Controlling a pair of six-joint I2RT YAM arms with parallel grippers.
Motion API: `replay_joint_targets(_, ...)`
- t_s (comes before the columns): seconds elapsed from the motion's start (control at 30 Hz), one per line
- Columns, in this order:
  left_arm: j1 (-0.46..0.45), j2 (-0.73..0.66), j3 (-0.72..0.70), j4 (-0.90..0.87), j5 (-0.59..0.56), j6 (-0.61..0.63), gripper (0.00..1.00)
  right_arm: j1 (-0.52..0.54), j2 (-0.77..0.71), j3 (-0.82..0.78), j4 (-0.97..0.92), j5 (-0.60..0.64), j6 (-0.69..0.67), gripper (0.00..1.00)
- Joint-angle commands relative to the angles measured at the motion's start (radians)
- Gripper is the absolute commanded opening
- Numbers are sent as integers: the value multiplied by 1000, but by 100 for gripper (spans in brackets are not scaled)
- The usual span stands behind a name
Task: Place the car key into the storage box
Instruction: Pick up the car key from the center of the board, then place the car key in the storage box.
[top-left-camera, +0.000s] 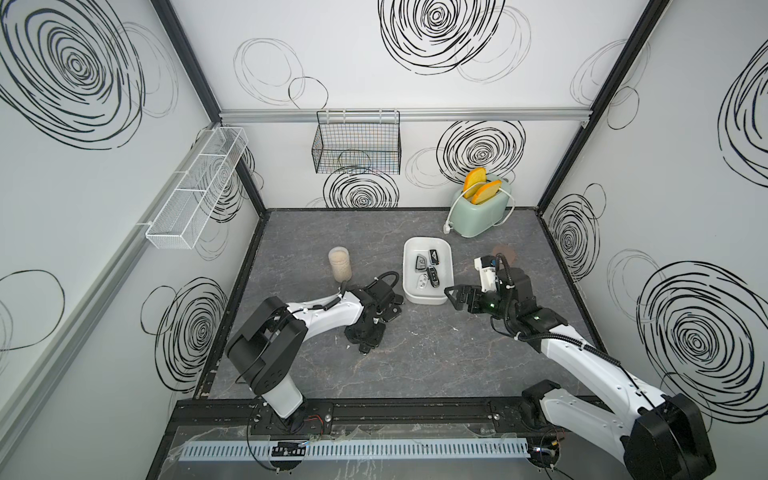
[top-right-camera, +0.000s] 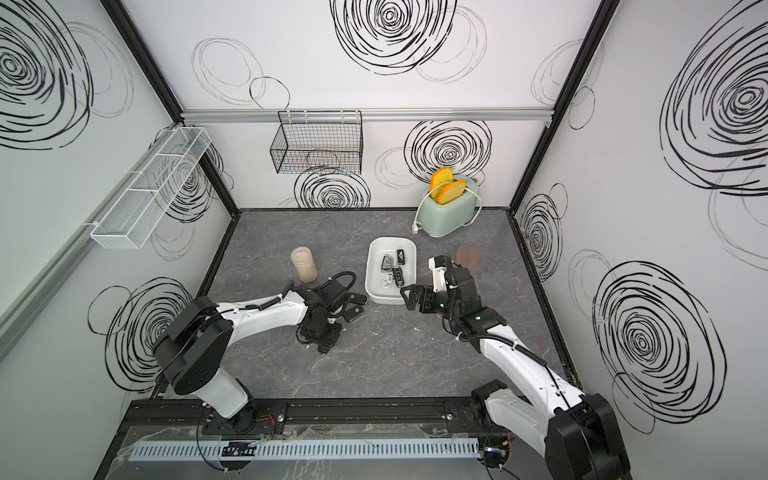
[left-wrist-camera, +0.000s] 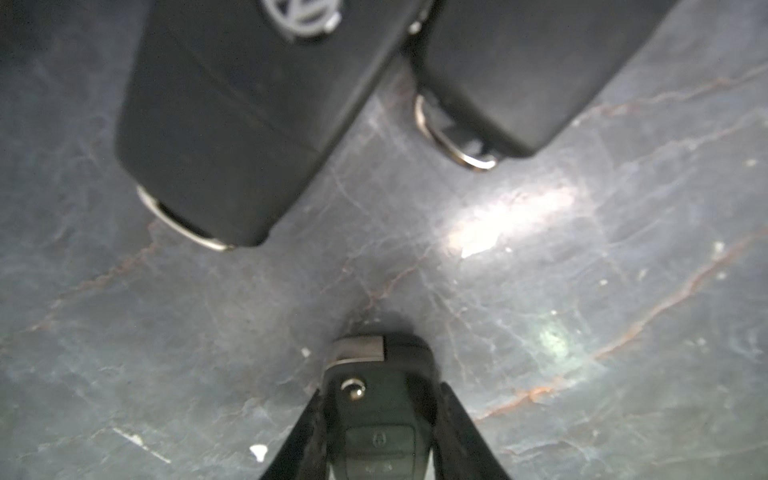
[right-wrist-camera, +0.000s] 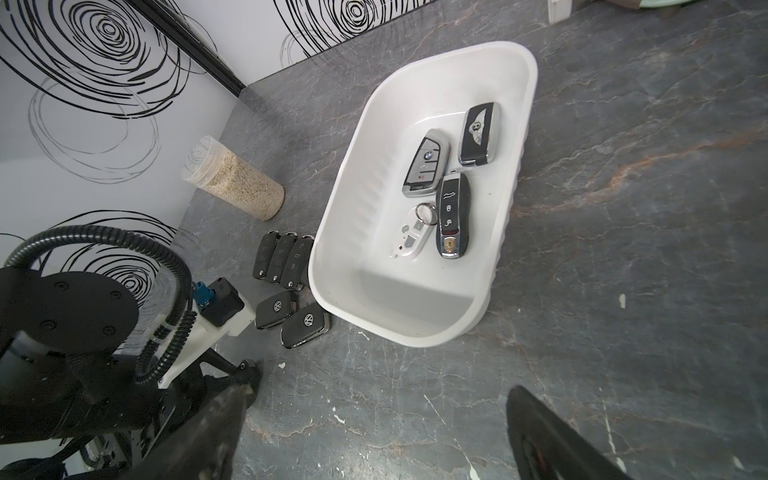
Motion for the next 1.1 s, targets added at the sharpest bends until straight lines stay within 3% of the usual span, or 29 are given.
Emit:
replay_joint_targets(0.0, -1, -47, 34, -19, 5, -19, 20, 6, -8, -8, 2, 4, 15, 99)
replay_joint_targets(0.27, 4, -71, 73, -34, 34, -30, 20, 6, -7, -4, -1, 10, 14, 99)
replay_joint_targets(0.67, 2, -86, 349, 26, 105, -103, 21, 3, 12, -2, 7, 15, 9, 99)
replay_joint_targets(0.9, 0, 31, 493, 181, 106, -123, 21, -1, 15, 4, 4, 21, 7, 99)
replay_joint_targets(1.07, -3, 183, 651, 189, 91, -92, 22, -6, 16, 6, -6, 27, 6, 99)
